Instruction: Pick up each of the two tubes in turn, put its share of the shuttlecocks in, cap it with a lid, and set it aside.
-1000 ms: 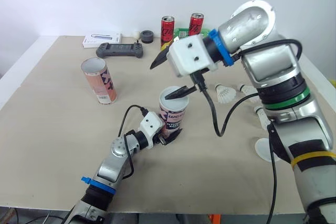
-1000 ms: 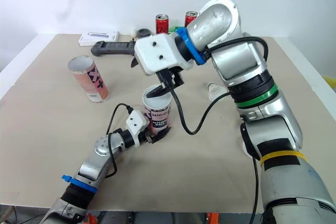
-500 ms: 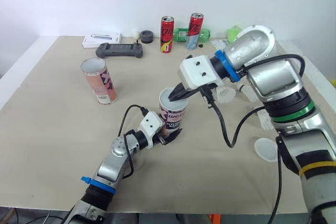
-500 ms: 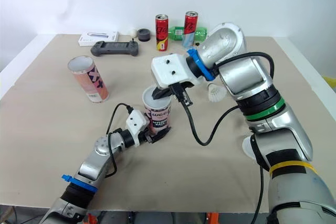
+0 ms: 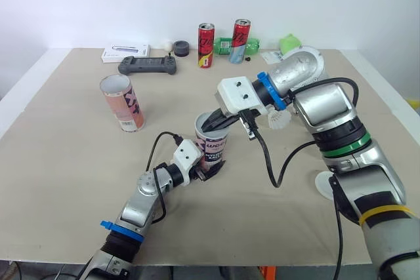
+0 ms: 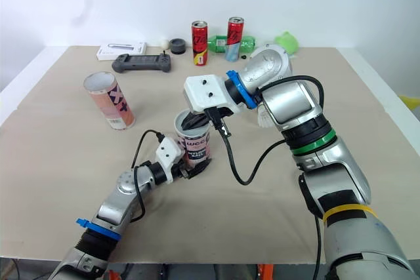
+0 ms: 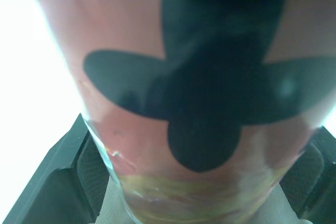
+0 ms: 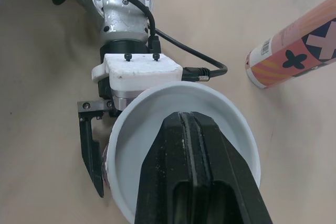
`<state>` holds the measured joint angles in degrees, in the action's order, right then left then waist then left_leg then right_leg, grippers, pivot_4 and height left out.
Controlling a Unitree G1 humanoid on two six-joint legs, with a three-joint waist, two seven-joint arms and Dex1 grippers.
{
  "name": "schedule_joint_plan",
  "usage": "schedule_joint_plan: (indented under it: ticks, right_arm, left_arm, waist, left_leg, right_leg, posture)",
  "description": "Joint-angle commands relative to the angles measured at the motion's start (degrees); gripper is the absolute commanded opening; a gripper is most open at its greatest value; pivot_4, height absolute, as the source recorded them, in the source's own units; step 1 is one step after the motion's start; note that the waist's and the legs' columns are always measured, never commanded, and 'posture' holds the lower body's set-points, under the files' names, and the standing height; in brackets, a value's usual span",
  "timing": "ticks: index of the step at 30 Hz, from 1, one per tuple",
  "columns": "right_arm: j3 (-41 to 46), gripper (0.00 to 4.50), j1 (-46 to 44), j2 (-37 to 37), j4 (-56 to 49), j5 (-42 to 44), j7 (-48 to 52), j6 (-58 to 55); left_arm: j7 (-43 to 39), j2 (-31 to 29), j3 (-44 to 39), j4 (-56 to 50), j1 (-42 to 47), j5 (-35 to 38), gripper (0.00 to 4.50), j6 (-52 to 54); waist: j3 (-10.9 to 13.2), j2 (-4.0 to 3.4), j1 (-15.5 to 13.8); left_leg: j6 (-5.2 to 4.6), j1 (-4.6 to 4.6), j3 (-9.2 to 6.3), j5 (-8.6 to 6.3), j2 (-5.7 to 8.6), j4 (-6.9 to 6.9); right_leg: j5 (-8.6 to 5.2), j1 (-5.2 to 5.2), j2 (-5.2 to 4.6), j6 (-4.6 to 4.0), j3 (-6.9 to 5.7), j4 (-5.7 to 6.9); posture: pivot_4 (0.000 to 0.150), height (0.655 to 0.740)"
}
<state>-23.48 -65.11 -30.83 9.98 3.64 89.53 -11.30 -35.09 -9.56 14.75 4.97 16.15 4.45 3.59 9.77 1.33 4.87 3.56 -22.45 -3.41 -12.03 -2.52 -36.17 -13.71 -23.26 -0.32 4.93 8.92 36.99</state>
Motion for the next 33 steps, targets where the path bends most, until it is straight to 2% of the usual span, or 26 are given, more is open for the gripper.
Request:
schedule_joint_plan:
  ticks: [1,7,10,13,16,17,19,20,22,24,27,33]
  right_arm:
    - [-3.9,0.04,2.9,1.9,3.2,-0.8,1.8,-0.4]
    - [-3.2,0.04,4.0,3.1,6.2,-1.0,1.9,0.3]
    - [2.9,0.04,2.8,3.1,3.2,4.0,0.0,-3.7]
    - [14.7,0.86,4.6,0.7,-4.5,14.7,-4.3,-14.7]
    - [23.4,2.14,10.4,-1.1,-11.3,24.5,-9.0,-25.6]
    - [24.9,2.77,11.9,-1.5,-12.9,26.5,-10.4,-28.0]
    - [27.3,3.95,16.7,-2.6,-16.2,29.0,-13.6,-31.1]
    - [27.8,4.39,21.2,-3.6,-18.5,29.3,-14.8,-31.8]
    - [28.3,4.46,28.8,-4.6,-21.8,29.0,-17.5,-31.6]
    - [28.4,4.46,34.8,-4.1,-23.4,28.2,-20.8,-29.9]
    - [26.2,4.46,44.5,-1.5,-22.7,23.8,-25.7,-22.7]
    - [20.3,4.46,49.9,7.6,-16.6,16.9,-33.3,-9.3]
  left_arm:
    - [0.2,-0.1,1.4,1.4,-0.9,-1.2,3.98,1.4]
    - [0.0,0.0,1.5,1.4,-0.7,-1.2,3.98,1.5]
    - [0.0,-0.2,1.5,1.1,-0.9,-1.3,3.98,1.5]
    - [-0.2,-0.8,1.0,0.5,-1.5,-0.9,3.98,1.6]
    - [-1.1,-1.4,0.4,-0.6,-2.1,0.2,3.98,2.1]
    - [-1.4,-1.6,0.2,-1.0,-2.2,0.5,3.98,2.2]
    - [-2.6,-2.3,-0.3,-1.9,-2.5,1.7,4.5,2.7]
    - [-3.6,-3.1,-0.8,-2.6,-2.8,2.6,4.5,3.1]
    - [-5.5,-4.8,-1.8,-4.0,-3.3,4.1,4.5,3.8]
    - [-7.2,-6.7,-3.0,-5.5,-3.9,6.1,4.5,4.3]
    - [-11.1,-11.0,-6.6,-8.9,-5.8,10.4,4.5,5.5]
    - [-16.2,-18.4,-14.5,-14.6,-9.9,18.8,4.5,8.7]
  waist:
    - [-0.1,-0.03,0.1]
    - [-0.7,-0.01,0.4]
    - [-0.8,0.06,0.4]
    - [-0.7,0.08,0.2]
    - [-0.7,0.08,-0.3]
    - [-0.7,0.09,-0.4]
    - [-0.7,0.08,-0.4]
    - [-0.7,0.08,-0.4]
    - [-0.7,0.19,-0.5]
    - [-0.5,-0.11,-0.3]
    - [-0.4,-0.21,0.0]
    - [0.2,-0.13,0.5]
  left_leg:
    - [0.0,0.01,0.0,0.0,0.0,0.0]
    - [0.0,0.05,0.0,0.0,0.0,0.08]
    - [0.0,0.09,0.0,0.0,0.0,0.14]
    - [0.0,-0.08,-0.02,0.0,0.0,0.16]
    - [0.06,-0.36,-0.11,-0.04,0.04,0.23]
    - [0.06,-0.38,-0.13,-0.13,0.04,0.25]
    - [-0.09,-0.38,-0.16,-0.31,0.04,0.27]
    - [-0.14,-0.35,-0.16,-0.35,0.04,0.33]
    - [-0.27,-0.31,-0.26,-0.43,0.02,0.48]
    - [-0.35,-0.32,-0.34,-0.55,-0.02,0.53]
    - [-0.38,-0.27,-0.28,-0.56,-0.09,0.62]
    - [-0.32,-0.23,-0.29,-0.53,-0.19,0.67]
  right_leg:
    - [0.0,0.01,0.0,0.0,0.0,0.0]
    - [0.0,0.01,0.0,-0.01,0.0,0.0]
    - [-0.01,0.01,0.02,-0.02,0.0,0.0]
    - [-0.02,-0.11,0.01,-0.03,0.0,0.0]
    - [-0.16,-0.27,0.0,-0.14,0.0,-0.01]
    - [-0.21,-0.27,0.01,-0.1,0.0,-0.01]
    - [-0.29,-0.25,0.01,0.0,-0.06,-0.01]
    - [-0.37,-0.27,0.01,0.03,-0.06,0.0]
    - [-0.53,-0.23,0.05,0.08,-0.17,-0.01]
    - [-0.68,-0.26,0.09,0.06,-0.26,0.01]
    - [-0.73,-0.32,0.16,0.08,-0.22,0.03]
    - [-0.68,-0.39,0.28,0.02,-0.23,0.11]
  posture:
    - [0.15,0.74]
    - [0.15,0.74]
    - [0.15,0.74]
    - [0.15,0.74]
    - [0.15,0.74]
    - [0.15,0.74]
    - [0.15,0.74]
    - [0.15,0.74]
    - [0.15,0.74]
    - [0.15,0.74]
    - [0.15,0.74]
    - [0.15,0.74]
